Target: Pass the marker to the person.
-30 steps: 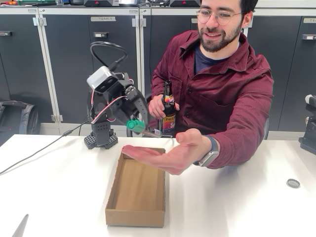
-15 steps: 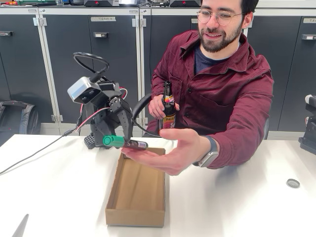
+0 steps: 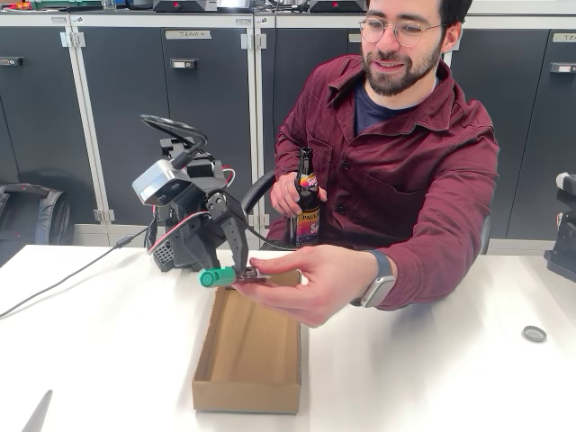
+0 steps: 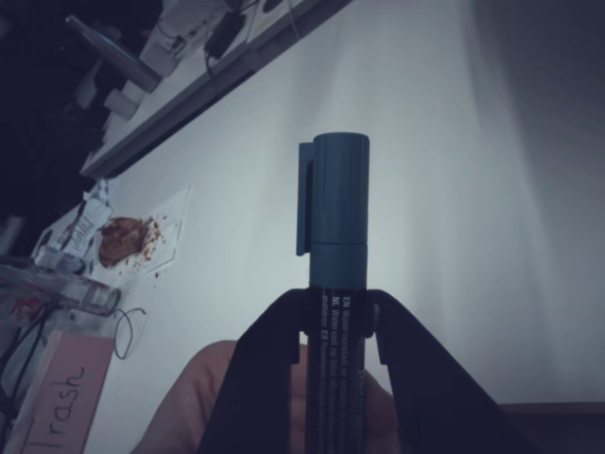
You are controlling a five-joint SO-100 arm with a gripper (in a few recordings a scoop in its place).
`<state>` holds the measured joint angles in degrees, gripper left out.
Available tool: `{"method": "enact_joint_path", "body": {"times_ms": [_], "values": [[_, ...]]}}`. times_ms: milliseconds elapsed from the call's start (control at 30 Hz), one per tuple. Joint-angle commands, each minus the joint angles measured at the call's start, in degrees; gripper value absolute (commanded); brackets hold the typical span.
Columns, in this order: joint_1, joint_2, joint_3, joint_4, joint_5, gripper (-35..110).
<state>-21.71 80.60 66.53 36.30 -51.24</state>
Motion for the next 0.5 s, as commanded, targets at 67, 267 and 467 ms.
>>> {"method": "enact_joint_path", "body": {"times_ms": [67, 267, 467], "values": [[-2.3, 5.0, 3.3, 2.8, 2.2, -1], [-3.6, 10.6, 12.2, -1.8, 0.0, 40], [-9.7, 22.4, 23.6, -1.1, -3.3, 47]]}}
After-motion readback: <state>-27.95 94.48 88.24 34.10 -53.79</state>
